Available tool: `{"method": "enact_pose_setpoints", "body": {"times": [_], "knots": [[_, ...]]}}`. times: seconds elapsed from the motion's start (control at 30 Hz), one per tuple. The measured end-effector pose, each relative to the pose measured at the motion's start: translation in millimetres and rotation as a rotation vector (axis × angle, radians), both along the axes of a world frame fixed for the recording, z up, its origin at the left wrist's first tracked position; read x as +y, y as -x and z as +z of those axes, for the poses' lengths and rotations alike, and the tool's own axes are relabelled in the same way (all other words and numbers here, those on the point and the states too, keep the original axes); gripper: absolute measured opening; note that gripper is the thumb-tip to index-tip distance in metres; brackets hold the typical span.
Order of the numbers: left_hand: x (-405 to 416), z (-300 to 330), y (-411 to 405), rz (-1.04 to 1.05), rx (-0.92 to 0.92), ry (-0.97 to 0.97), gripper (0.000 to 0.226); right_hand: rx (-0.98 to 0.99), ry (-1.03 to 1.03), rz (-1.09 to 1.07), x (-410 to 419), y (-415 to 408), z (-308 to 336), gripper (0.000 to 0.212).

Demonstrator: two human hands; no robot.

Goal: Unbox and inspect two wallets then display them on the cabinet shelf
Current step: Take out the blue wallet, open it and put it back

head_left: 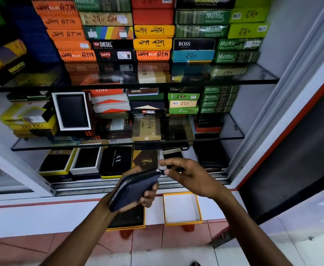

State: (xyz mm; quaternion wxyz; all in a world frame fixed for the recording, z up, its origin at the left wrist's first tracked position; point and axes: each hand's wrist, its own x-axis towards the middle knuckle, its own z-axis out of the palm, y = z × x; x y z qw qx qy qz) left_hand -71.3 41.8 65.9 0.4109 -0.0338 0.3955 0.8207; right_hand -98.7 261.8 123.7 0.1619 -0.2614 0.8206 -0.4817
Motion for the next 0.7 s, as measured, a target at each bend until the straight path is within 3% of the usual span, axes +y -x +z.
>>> {"method": "enact_pose_setpoints", "body": {"times": [0.07, 0.13, 0.27, 0.43, 0.53, 0.63, 0.7], "knots": [[-3.5, 1.6, 4.5, 0.012, -0.036, 0.032, 0.041, 0.007, -0.008, 0.044, -4.8, 1.5, 5.1, 0.024], [-7.1, 7.9, 6.4, -0.054, -0.037, -0.061, 0.045, 0.0, -0.001, 0.038, -6.9, 2.9, 9.9, 0.015], [-17.6, 17.1, 5.4, -0.067, -0.003, 0.037, 0.044, 0.057, -0.023, -0.03, -7.9, 1.7, 19.0, 0.005], [-7.4, 32.5, 2.8, 0.095, 0.081, 0.321, 0.038, 0.179, -0.092, -0.133, -12.8, -19.8, 36.8, 0.006], [0.8, 36.2, 4.4, 0.293, 0.165, 0.479, 0.037, 0.256, -0.114, -0.115, -17.1, -36.3, 52.4, 0.007], [6.2, 31.8, 10.1, 0.451, 0.132, 0.471, 0.031, 0.316, -0.174, -0.141, -18.0, -38.7, 55.3, 0.009], [3.5, 29.6, 12.6, 0.45, 0.062, 0.462, 0.034, 0.304, -0.149, -0.225, -12.1, -28.4, 50.4, 0.009]]}}
